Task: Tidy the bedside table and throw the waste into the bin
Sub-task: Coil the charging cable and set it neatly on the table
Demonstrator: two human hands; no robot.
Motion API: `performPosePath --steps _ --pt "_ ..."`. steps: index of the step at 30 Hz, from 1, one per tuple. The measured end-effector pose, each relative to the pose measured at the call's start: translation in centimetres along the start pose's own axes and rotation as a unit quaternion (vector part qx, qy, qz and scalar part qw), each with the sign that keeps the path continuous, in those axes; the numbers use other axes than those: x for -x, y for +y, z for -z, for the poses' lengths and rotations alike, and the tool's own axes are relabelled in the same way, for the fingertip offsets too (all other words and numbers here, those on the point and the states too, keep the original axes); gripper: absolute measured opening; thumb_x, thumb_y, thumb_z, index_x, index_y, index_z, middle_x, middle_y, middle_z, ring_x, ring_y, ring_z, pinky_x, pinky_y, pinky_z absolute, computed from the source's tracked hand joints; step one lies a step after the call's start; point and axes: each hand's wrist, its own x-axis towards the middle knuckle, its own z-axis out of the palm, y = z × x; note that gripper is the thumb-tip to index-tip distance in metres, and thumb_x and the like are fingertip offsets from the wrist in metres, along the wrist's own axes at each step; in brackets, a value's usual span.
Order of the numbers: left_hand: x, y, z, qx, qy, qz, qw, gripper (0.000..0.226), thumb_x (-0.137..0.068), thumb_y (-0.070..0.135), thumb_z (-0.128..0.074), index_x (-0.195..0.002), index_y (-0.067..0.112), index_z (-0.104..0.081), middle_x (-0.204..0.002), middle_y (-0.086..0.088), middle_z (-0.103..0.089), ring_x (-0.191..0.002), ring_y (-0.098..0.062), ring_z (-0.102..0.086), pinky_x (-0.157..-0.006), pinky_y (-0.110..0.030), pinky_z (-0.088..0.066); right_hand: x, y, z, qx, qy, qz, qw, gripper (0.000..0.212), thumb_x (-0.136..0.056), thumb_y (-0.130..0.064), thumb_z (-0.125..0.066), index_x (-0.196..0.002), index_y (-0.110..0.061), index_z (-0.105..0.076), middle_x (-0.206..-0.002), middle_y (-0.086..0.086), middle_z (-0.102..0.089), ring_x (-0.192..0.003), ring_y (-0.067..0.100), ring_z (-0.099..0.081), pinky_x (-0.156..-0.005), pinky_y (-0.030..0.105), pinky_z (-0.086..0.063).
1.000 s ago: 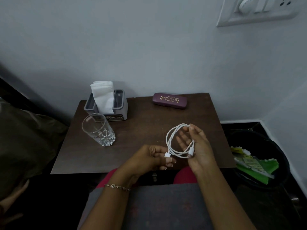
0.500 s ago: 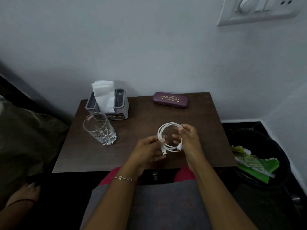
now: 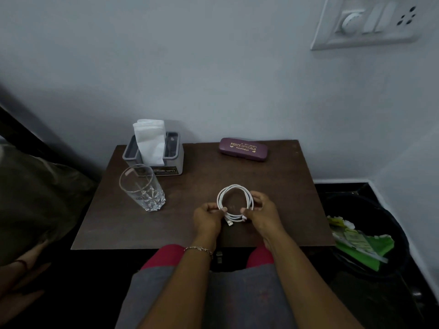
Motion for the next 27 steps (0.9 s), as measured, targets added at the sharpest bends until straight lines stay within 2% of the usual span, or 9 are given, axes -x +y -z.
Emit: performPosePath --steps 2,5,8,11,15,19,21,23,27 --pt "-0.3 -0.4 -0.1 -0.011 0.018 -0.008 1.0 0.021 -0.078 0.005 -0.071 -0.069 0.016 -0.057 -0.066 -0.004 -0.062 -0.057 -0.015 -0.054 -0.056 -0.026 -0.044 -0.5 0.2 -0.2 0.029 -0.001 0.009 1.0 0.052 -0.076 0.009 -0.067 -0.124 -0.009 -0.055 -0.119 0.008 -0.057 -0.084 0.014 -0.059 -0.067 0.019 -0.049" --pt "-0.7 -1.2 -0.3 -0.043 0.049 -0.025 0.998 0.023 -0.074 0.012 -0.076 -0.072 0.022 -0.056 -0.076 -0.008 -0.065 -0.068 -0.023 -0.059 -0.072 -0.041 -0.052 -0.8 0.3 -0.7 0.092 0.008 0.025 0.995 0.056 -0.075 0.002 -0.071 -0.127 -0.009 -0.055 -0.125 0.011 -0.05 -0.09 0.025 -0.063 -0.079 0.031 -0.055" --pt "-0.4 -1.2 -0.4 -0.055 0.076 -0.039 0.995 0.025 -0.074 0.012 -0.076 -0.089 0.016 -0.057 -0.081 -0.007 -0.062 -0.076 -0.024 -0.06 -0.079 -0.042 -0.051 -0.9 0.2 -0.9 0.129 0.011 0.029 0.991 0.058 -0.074 -0.001 -0.074 -0.129 -0.008 -0.054 -0.122 0.013 -0.047 -0.095 0.031 -0.063 -0.092 0.043 -0.051" --pt "-0.3 -1.1 -0.5 -0.061 0.079 -0.053 0.994 0.04 -0.076 0.009 -0.074 -0.111 0.008 -0.055 -0.079 -0.003 -0.056 -0.08 -0.022 -0.057 -0.082 -0.041 -0.05 -0.8 0.2 -1.0 0.149 0.012 0.03 0.988 0.059 -0.075 -0.002 -0.073 -0.13 -0.007 -0.053 -0.119 0.011 -0.043 -0.092 0.027 -0.06 -0.095 0.042 -0.049" --pt "-0.5 -1.3 -0.3 -0.057 0.064 -0.047 0.995 0.046 -0.077 0.01 -0.072 -0.12 0.008 -0.055 -0.087 -0.008 -0.059 -0.086 -0.027 -0.062 -0.087 -0.046 -0.051 -0.4 0.1 -1.1 0.157 0.024 0.035 0.987 0.059 -0.074 -0.006 -0.075 -0.129 -0.008 -0.054 -0.127 0.015 -0.044 -0.101 0.028 -0.06 -0.098 0.04 -0.047" --pt "-0.8 -1.4 -0.5 -0.007 0.063 -0.036 0.997 0.044 -0.081 0.007 -0.069 -0.122 0.01 -0.053 -0.089 -0.009 -0.058 -0.084 -0.023 -0.057 -0.087 -0.042 -0.049 -0.4 -0.2 -0.8 0.102 0.028 0.022 0.994 0.057 -0.076 -0.005 -0.073 -0.129 -0.009 -0.053 -0.124 0.013 -0.046 -0.09 0.016 -0.057 -0.082 0.026 -0.048" --pt "-0.8 -1.3 -0.4 -0.003 0.077 -0.042 0.996 0.041 -0.082 0.008 -0.068 -0.12 0.009 -0.055 -0.092 -0.01 -0.058 -0.083 -0.021 -0.056 -0.081 -0.036 -0.048 -0.4 -0.2 -0.7 0.073 0.036 0.014 0.997 0.055 -0.077 -0.007 -0.073 -0.128 -0.01 -0.054 -0.122 0.012 -0.047 -0.09 0.014 -0.056 -0.079 0.024 -0.046" --pt "-0.8 -1.1 -0.3 -0.003 0.099 -0.047 0.994 0.036 -0.082 0.011 -0.067 -0.116 0.012 -0.057 -0.096 -0.01 -0.059 -0.082 -0.021 -0.056 -0.077 -0.032 -0.046 -0.5 0.0 -0.7 0.052 0.045 0.007 0.998 0.053 -0.077 -0.011 -0.074 -0.127 -0.011 -0.054 -0.121 0.01 -0.048 -0.091 0.014 -0.056 -0.08 0.025 -0.047" --pt "-1.3 -0.2 0.2 -0.009 0.146 -0.069 0.987 0.03 -0.082 0.018 -0.067 -0.11 0.017 -0.059 -0.108 -0.01 -0.058 -0.092 -0.022 -0.058 -0.091 -0.036 -0.046 -1.0 0.5 -0.5 -0.009 0.079 -0.027 0.996 0.046 -0.08 -0.023 -0.071 -0.123 -0.016 -0.055 -0.121 0.01 -0.054 -0.1 0.021 -0.06 -0.092 0.041 -0.051"
